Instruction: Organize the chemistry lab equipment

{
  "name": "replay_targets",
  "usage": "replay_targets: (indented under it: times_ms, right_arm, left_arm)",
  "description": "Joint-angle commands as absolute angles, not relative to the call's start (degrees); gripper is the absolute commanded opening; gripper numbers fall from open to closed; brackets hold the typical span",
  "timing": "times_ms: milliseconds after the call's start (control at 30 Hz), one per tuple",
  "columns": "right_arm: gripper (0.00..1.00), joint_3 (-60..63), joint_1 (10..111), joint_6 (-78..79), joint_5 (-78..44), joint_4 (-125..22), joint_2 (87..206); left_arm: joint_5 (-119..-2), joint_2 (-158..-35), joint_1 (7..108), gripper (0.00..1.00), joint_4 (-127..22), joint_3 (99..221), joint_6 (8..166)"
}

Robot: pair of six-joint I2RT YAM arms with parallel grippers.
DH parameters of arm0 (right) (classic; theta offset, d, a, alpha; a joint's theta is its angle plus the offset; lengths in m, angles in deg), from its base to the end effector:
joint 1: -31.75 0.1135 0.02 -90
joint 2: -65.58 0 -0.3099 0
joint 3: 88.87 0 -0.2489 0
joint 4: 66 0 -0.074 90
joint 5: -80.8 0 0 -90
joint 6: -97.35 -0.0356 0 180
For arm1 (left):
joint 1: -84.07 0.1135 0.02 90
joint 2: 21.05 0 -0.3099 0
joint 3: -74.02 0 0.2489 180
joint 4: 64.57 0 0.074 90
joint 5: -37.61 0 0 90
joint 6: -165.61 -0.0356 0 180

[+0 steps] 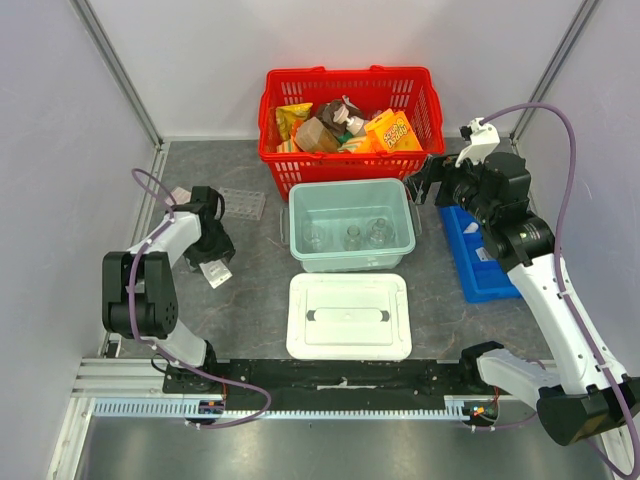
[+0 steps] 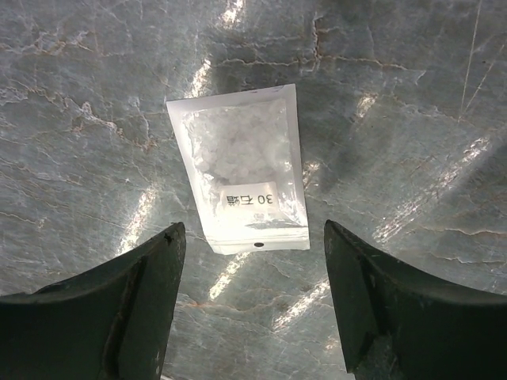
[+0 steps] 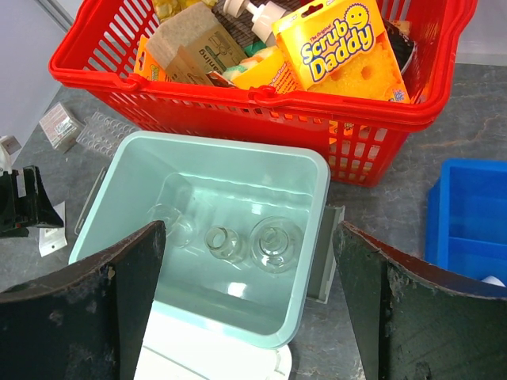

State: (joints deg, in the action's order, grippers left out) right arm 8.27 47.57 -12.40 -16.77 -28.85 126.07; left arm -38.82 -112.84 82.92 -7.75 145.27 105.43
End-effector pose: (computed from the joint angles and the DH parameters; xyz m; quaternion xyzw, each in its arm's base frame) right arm 0.1942 0.0599 0.4500 -0.0132 0.7914 0.2358 0.5639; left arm 0.2866 0.0026 0.2299 -0.2570 0.9530 0.0840 0.1367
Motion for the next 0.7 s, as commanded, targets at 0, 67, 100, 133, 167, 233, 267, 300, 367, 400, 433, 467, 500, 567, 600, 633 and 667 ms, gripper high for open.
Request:
replay_targets:
  times_ms: [0,67,100,133,167,233,267,300,367,400,433,467,500,567,600,633,667]
  right_arm:
    - [0.93,7.66,47.66,-12.51,-17.46,-29.81,126.4]
    - [0.93,7.57,47.75,-12.51,-17.64,-29.81,126.58]
    - [0.93,7.65,47.75,-12.6,-17.73,-29.81,126.58]
    - [0.93,7.74,47.75,-12.6,-17.81,-29.73,126.66]
    - [0.93,7.83,47.75,-12.51,-17.81,-29.72,126.49]
    - [0.93,8.01,47.75,-12.42,-17.73,-29.72,126.31]
    - [0.93,8.09,47.75,-12.34,-17.64,-29.72,126.14]
    - [0.94,8.18,47.75,-12.25,-17.55,-29.81,125.96]
    - [0.94,8.27,47.75,-12.25,-17.55,-29.73,125.96]
    - [0.94,8.27,47.75,-12.34,-17.64,-29.81,126.14]
    - [0.93,8.27,47.75,-12.42,-17.81,-29.81,126.14]
    - [0.93,8.18,47.75,-12.51,-18.25,-29.9,126.22]
    - [0.94,8.18,47.75,-12.51,-18.34,-29.99,126.23]
    - [0.94,8.18,47.75,-12.51,-18.34,-29.9,126.14]
    - [0.94,8.27,47.75,-12.43,-18.25,-29.99,125.88]
    - [0.94,8.1,47.75,-12.42,-18.08,-29.9,125.79]
    - [0.94,8.27,47.75,-12.42,-18.08,-29.99,125.79]
  left_arm:
    - [-39.56,-111.4,82.84,0.77,-8.96,144.57,103.2]
    - [-39.9,-111.4,82.93,0.79,-9.83,143.61,102.95]
    - [-40.25,-111.05,83.1,0.79,-10.88,142.74,102.94]
    - [-41.04,-110.96,83.54,0.79,-11.5,142.03,102.6]
    - [-42.18,-111.22,83.89,0.79,-11.68,141.76,102.5]
    - [-42.19,-111.92,83.98,0.79,-10.99,141.85,102.33]
    - [-42.28,-112.19,83.98,0.79,-10.98,141.76,102.15]
    - [-42.28,-112.19,83.98,0.79,-11.07,141.59,101.98]
    - [-42.45,-111.84,83.98,0.79,-12.03,140.89,101.98]
    - [-42.72,-111.58,83.98,0.79,-12.91,140.19,101.89]
    - [-42.81,-111.58,83.98,0.78,-13.52,139.57,102.06]
    - [-42.98,-111.92,83.98,0.77,-13.79,139.39,102.24]
    - [-43.33,-112.19,83.98,0.76,-13.71,139.47,102.24]
    - [-43.16,-112.98,83.98,0.73,-13.53,139.65,102.15]
    - [-42.98,-113.16,83.98,0.71,-13.44,139.74,102.15]
    - [-42.72,-113.33,83.98,0.69,-13.36,139.83,102.15]
    - [-42.54,-113.33,83.98,0.68,-13.27,139.83,102.24]
